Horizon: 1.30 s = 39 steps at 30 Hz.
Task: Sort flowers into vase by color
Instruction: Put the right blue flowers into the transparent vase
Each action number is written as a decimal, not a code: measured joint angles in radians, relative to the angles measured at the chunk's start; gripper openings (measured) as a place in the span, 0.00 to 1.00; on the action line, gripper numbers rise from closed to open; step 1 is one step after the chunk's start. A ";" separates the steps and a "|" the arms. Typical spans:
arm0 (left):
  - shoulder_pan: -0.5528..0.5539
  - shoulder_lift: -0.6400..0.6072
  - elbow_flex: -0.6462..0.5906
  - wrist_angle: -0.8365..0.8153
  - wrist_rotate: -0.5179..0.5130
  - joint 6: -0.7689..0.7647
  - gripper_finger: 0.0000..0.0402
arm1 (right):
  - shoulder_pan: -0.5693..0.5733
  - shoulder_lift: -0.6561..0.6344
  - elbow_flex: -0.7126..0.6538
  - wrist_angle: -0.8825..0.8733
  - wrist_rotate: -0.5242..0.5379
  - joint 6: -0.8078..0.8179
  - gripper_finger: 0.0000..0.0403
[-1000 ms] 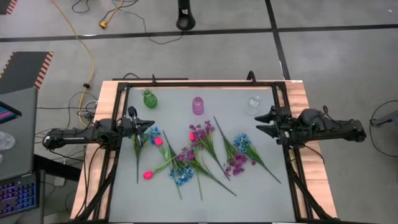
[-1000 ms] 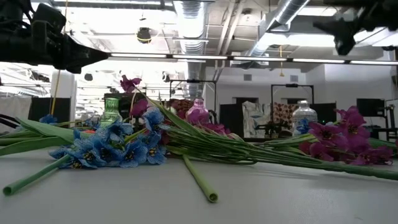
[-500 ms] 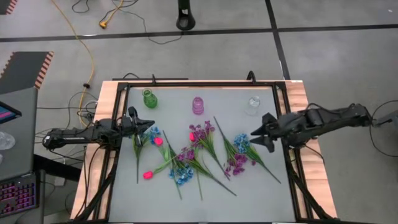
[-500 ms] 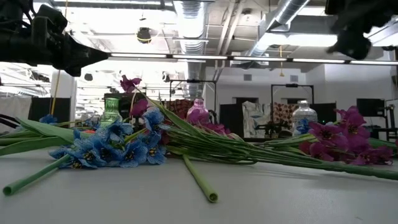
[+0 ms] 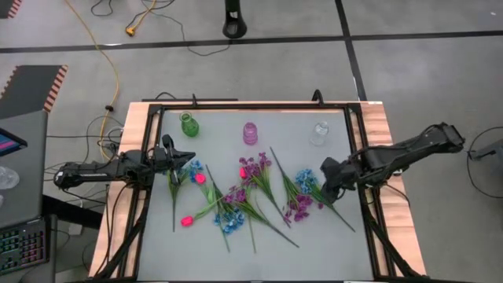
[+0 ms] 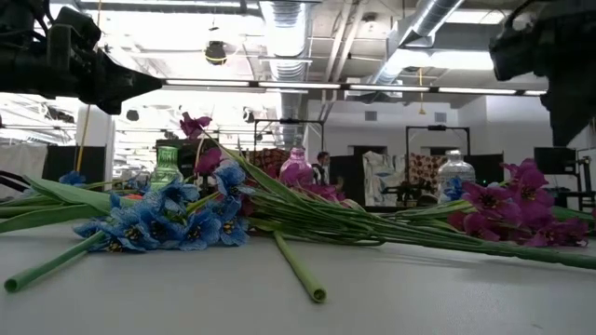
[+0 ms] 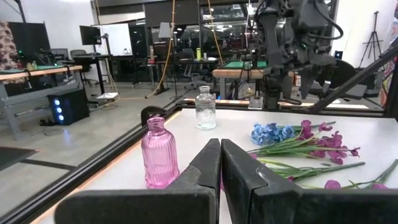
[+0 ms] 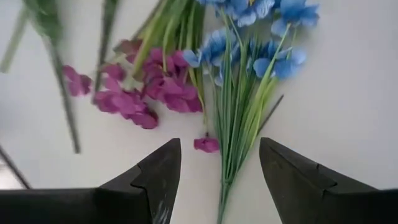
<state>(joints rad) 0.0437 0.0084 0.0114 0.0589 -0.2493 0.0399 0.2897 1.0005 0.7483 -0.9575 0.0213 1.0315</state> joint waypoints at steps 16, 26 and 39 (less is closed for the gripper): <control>0.000 0.000 0.000 0.000 0.000 -0.001 0.00 | 0.011 0.340 0.000 0.032 -0.002 -0.019 0.61; 0.000 0.000 0.000 -0.001 0.000 -0.004 0.00 | 0.011 0.474 0.000 0.082 -0.002 -0.035 0.60; 0.000 0.000 0.000 -0.001 0.000 -0.053 0.00 | 0.009 0.505 -0.001 0.088 -0.001 -0.072 0.31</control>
<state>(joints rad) 0.0437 0.0086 0.0116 0.0582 -0.2493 -0.0132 0.2985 1.5055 0.7475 -0.8693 0.0204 0.9600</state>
